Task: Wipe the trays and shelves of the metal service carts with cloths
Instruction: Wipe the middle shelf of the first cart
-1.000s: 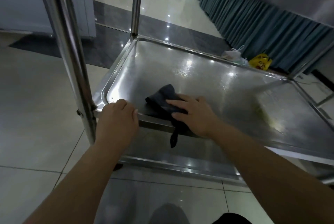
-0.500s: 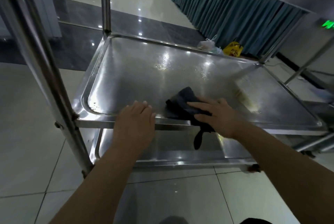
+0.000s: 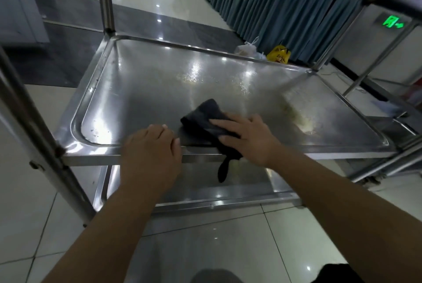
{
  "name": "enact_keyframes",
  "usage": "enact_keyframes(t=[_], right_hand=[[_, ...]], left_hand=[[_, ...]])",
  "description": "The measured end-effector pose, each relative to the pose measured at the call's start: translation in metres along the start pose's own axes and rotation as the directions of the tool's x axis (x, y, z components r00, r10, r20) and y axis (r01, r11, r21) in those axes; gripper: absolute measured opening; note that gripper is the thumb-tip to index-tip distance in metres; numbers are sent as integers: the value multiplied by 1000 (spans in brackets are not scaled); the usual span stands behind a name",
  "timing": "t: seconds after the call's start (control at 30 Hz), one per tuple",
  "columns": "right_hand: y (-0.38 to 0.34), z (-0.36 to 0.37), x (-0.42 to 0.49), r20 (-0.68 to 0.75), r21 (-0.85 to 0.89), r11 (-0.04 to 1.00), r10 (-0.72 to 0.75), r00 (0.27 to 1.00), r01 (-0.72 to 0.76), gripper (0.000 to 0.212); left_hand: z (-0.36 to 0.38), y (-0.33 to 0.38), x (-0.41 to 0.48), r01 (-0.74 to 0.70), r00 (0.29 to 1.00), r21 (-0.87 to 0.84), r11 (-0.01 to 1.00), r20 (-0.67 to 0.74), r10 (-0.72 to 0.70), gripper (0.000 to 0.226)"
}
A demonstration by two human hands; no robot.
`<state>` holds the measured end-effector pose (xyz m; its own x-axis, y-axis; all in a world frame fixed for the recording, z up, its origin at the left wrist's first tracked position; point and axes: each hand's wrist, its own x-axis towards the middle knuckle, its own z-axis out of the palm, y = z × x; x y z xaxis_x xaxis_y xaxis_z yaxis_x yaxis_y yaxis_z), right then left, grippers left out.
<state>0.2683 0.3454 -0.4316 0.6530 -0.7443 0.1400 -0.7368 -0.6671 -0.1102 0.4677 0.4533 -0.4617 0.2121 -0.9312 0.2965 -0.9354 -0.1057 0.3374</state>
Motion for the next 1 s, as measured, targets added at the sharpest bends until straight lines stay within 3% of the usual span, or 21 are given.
enact_keyframes(t=[0.03, 0.07, 0.1, 0.17, 0.2, 0.23, 0.27, 0.33, 0.4, 0.43, 0.47, 0.53, 0.63, 0.73, 0.8, 0.9, 0.97, 1.0], right_hand=[[18, -3, 1, -4, 23, 1000, 3, 1000, -3, 41], [41, -6, 2, 9, 4, 995, 100, 995, -100, 41], [64, -10, 5, 37, -41, 956, 291, 956, -289, 43], [95, -12, 12, 60, -137, 741, 669, 741, -657, 45], [100, -10, 20, 52, -167, 658, 749, 660, -734, 46], [97, -5, 30, 49, -189, 635, 768, 639, -749, 48], [90, 0, 39, 46, -198, 659, 746, 665, -726, 49], [67, 11, 56, 38, -170, 808, 578, 815, -564, 49], [50, 23, 60, 38, -143, 954, 271, 962, -263, 50], [49, 24, 59, 60, -115, 986, 126, 990, -119, 50], [56, 21, 61, 94, -59, 998, 32, 995, -27, 50], [91, 7, 68, 127, 34, 998, 52, 991, -56, 47], [156, -3, 77, 132, -128, 935, 346, 929, -330, 45], [159, -1, 93, 71, -65, 802, 597, 799, -594, 52], [127, 5, 105, 74, -46, 851, 525, 848, -523, 53], [81, 22, 106, 56, -27, 984, 178, 982, -177, 50], [75, 26, 96, 72, -3, 999, -35, 997, 36, 49], [85, 23, 93, 70, 39, 997, -74, 995, 72, 49]], left_hand=[[-1, 0, -1, -3, 1000, 2, 1000, -10, 4, 41], [-2, 0, -1, -6, 1000, 1, 1000, -22, 6, 40], [-2, 0, -1, -3, 1000, -1, 1000, -26, 3, 40], [0, 3, 1, 12, 1000, 9, 1000, -27, -11, 39], [0, 6, 2, 24, 999, 23, 999, -27, -23, 38], [2, 8, 5, 43, 999, 41, 998, -24, -42, 37], [3, 10, 8, 67, 998, 54, 996, -21, -65, 35], [6, 17, 14, 102, 995, 24, 994, -5, -102, 31], [11, 29, 25, 83, 996, -46, 995, 22, -82, 30], [15, 36, 30, 60, 998, -77, 995, 29, -58, 32], [18, 44, 34, 38, 999, -104, 994, 34, -35, 35], [24, 56, 39, 24, 999, -95, 995, 45, -20, 37], [32, 63, 38, 31, 999, 12, 999, 30, -31, 42], [32, 67, 40, 65, 998, 18, 998, 10, -65, 43], [33, 71, 42, 89, 996, 32, 996, 5, -89, 38], [34, 74, 43, 108, 994, 52, 993, 3, -108, 39], [35, 75, 41, 122, 993, 38, 992, -2, -122, 37], [35, 75, 41, 132, 991, 30, 991, -9, -132, 35]])
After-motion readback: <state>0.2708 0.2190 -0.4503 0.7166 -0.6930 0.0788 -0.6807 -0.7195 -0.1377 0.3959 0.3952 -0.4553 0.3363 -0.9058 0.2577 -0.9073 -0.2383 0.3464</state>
